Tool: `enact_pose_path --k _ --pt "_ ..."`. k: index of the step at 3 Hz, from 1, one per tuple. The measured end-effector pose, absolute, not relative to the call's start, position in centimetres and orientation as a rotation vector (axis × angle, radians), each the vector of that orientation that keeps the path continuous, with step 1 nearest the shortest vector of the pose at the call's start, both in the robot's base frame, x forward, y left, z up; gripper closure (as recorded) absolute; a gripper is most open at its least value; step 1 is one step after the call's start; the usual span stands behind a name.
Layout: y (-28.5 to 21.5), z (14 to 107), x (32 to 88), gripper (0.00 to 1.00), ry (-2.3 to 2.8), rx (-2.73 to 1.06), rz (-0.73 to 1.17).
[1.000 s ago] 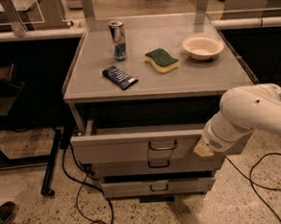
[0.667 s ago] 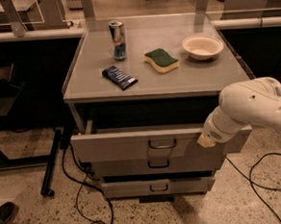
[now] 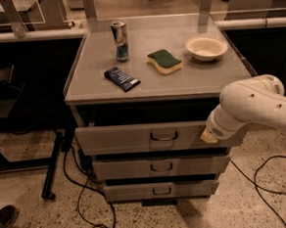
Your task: Close top drawer
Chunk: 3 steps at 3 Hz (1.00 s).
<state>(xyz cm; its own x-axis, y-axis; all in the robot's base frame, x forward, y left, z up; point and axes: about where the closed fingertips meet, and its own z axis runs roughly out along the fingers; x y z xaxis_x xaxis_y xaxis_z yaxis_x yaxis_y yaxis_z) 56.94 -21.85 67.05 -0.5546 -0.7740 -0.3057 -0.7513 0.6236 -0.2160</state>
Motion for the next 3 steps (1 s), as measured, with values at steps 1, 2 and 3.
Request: enact_pose_path --k 1,2,3 --pt "-21.7 66.6 56.8 1.00 2.491 -1.223 -0.096" --pt "-21.8 66.3 58.9 1.00 2.496 -1.192 -0.134" --pt "-22.4 66.7 61.1 1.00 2.484 -1.167 -0.192"
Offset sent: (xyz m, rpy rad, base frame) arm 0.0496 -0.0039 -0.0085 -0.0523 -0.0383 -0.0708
